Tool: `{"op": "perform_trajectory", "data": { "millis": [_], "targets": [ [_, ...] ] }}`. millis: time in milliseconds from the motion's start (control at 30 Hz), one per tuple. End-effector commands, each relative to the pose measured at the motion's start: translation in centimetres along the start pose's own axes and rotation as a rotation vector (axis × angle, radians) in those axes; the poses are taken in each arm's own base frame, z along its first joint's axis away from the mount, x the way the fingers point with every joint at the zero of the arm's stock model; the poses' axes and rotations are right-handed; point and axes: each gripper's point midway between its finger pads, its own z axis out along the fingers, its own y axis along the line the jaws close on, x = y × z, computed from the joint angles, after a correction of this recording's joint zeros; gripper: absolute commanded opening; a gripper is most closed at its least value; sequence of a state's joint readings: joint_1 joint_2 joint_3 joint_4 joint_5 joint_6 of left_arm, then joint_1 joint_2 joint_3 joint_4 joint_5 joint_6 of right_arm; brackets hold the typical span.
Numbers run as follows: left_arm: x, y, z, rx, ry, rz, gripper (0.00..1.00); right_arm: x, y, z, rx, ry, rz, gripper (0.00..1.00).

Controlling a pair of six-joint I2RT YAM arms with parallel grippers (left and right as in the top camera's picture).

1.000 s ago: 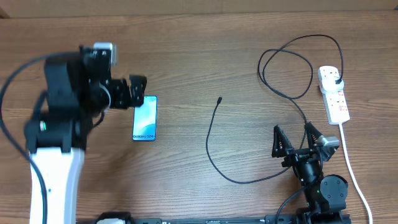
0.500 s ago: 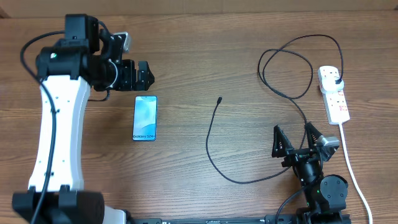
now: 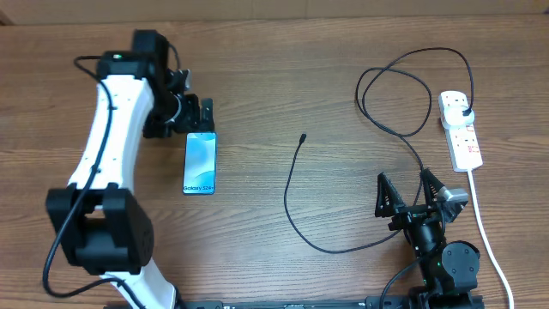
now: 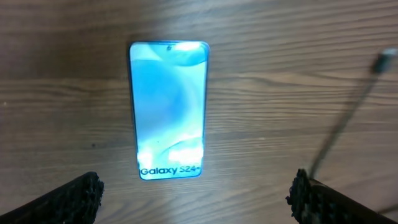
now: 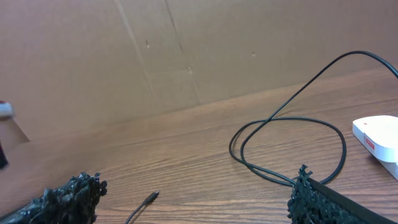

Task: Plug charger to phone and switch on socket
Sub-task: 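Move the left gripper forward over the phone, then lower the left gripper and grasp the phone's top edge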

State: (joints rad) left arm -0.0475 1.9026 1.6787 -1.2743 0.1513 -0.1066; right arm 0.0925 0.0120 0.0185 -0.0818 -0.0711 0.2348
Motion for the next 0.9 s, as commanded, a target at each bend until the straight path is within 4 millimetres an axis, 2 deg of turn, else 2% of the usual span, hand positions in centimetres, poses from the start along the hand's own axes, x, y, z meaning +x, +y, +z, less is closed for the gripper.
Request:
{"op": "perform_trajectory", "data": {
  "millis": [0, 267, 533, 667, 867],
  "targets": [
    [0.5, 1.0, 1.8, -0.090, 0.017, -0.028, 1.00, 0.2, 0.0, 0.0, -0.002, -0.002, -0.001, 1.00],
    [1.0, 1.5, 4.9, -0.089, 0.014, -0.012, 1.00, 0.2, 0.0, 0.0, -0.002, -0.002, -0.001, 1.00],
    [0.6, 1.7, 7.0, -0.085, -0.018, -0.001, 1.00, 0.2, 0.0, 0.0, -0.003, -0.002, -0.001, 1.00],
    [1.0, 1.7, 8.1, -0.077, 0.016, 0.042, 1.00, 0.2, 0.0, 0.0, -0.002, -0.002, -0.001, 1.00],
    [2.1, 2.4, 10.8, -0.095, 0.109, 0.046, 1.00, 0.2, 0.0, 0.0, -0.002, -0.002, -0.001, 1.00]
  ]
}}
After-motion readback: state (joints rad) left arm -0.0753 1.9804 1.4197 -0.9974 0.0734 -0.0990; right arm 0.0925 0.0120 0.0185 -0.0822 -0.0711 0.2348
